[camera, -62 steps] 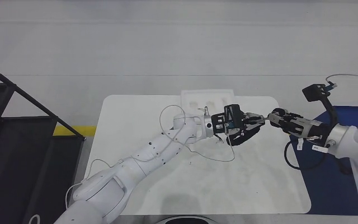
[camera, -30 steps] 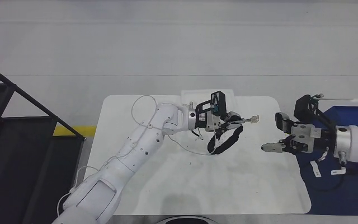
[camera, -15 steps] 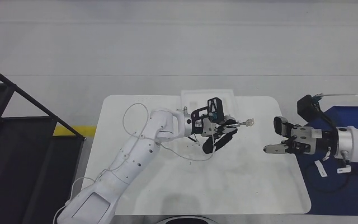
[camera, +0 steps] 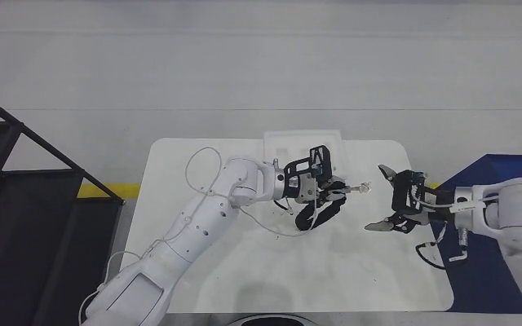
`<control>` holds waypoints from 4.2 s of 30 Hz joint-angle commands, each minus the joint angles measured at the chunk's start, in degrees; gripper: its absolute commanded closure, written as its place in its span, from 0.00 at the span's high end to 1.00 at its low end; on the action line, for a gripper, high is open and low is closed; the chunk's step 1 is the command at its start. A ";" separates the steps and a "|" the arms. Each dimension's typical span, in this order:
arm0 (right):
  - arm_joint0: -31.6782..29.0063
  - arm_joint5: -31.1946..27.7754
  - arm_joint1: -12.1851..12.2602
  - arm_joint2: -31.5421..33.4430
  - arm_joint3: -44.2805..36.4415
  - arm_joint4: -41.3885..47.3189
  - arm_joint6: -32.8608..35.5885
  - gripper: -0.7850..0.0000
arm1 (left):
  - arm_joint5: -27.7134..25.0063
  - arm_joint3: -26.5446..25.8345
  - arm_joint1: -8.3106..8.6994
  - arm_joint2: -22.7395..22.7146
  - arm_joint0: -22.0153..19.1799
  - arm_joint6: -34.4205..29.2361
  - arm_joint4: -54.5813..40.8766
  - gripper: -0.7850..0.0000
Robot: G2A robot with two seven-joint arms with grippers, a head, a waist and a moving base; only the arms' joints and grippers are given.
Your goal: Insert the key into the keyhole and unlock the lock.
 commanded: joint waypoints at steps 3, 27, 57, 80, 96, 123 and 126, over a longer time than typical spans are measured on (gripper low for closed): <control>1.44 -1.65 0.42 -0.70 1.98 -4.05 -3.07 1.00 | -0.35 -0.26 0.03 0.51 -0.44 -2.22 -2.21 0.00; -4.67 3.52 -0.32 0.55 -6.45 -35.80 -22.63 0.38 | -0.38 -3.51 1.60 -0.79 0.79 -5.64 -5.93 0.00; -7.80 3.17 -1.02 0.83 -6.05 -38.92 -32.31 0.00 | 0.30 -3.79 2.61 0.07 0.22 -6.36 -8.98 0.00; -2.21 17.09 -0.25 -4.67 4.01 12.44 -6.94 0.00 | -0.12 0.31 1.42 4.45 -3.03 -2.53 -7.96 0.00; -0.04 22.63 -0.12 -3.13 6.85 22.22 0.88 1.00 | 0.95 2.18 1.29 4.74 -3.02 -0.59 -7.23 0.00; -2.18 5.50 -2.59 -4.50 15.32 3.20 -21.68 0.40 | 3.86 -1.19 0.99 1.71 0.59 16.68 -5.14 0.00; -1.67 3.74 -3.08 -5.92 16.00 1.46 -24.58 0.29 | 3.74 -0.70 0.85 1.74 0.44 17.32 -5.11 0.00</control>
